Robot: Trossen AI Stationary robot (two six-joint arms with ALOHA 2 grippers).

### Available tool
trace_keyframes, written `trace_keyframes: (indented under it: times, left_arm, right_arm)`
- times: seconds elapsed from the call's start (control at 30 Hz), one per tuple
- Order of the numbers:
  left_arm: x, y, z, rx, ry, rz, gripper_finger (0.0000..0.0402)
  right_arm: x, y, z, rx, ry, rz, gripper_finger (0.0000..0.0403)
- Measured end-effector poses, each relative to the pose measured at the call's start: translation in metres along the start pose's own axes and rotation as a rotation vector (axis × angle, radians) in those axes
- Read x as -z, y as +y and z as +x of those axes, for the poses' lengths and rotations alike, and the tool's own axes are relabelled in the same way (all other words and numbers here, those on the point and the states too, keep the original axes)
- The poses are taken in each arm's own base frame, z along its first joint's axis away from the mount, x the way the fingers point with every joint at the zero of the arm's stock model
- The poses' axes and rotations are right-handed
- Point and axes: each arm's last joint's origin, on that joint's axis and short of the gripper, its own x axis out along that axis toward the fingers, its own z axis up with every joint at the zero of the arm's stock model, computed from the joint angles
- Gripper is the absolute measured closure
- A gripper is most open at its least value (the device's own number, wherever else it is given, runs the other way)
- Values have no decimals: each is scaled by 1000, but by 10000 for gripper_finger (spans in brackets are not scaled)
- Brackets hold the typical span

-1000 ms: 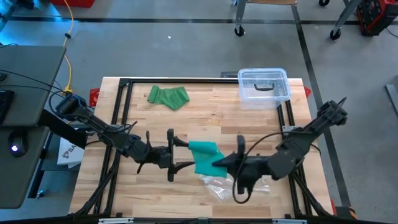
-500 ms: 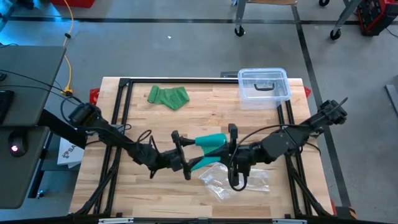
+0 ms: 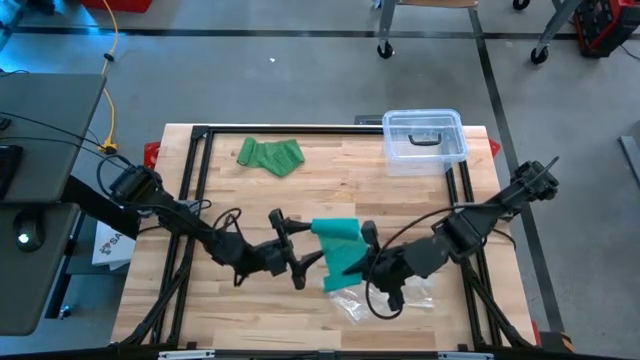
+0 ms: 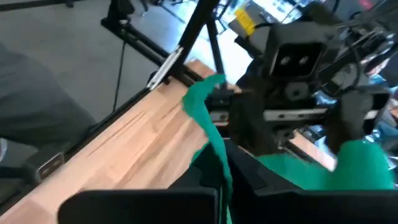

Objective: Roll bandage
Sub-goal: Roll the blue bandage

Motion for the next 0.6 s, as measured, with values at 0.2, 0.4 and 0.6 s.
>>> trace_keyframes:
  times: [0.2,0.4,0.6]
  left_arm:
    - [-2,1,0,-4,-17,-8,117]
    - [4,3,5,-1,10,23,117]
    - [13,4,10,10,53,30,117]
  right_arm:
    - [-4,4,-1,-41,-43,-31,403]
    - [-16,1,-3,-42,-185,-35,403]
    - [-27,-13,-4,94,-286,0,403]
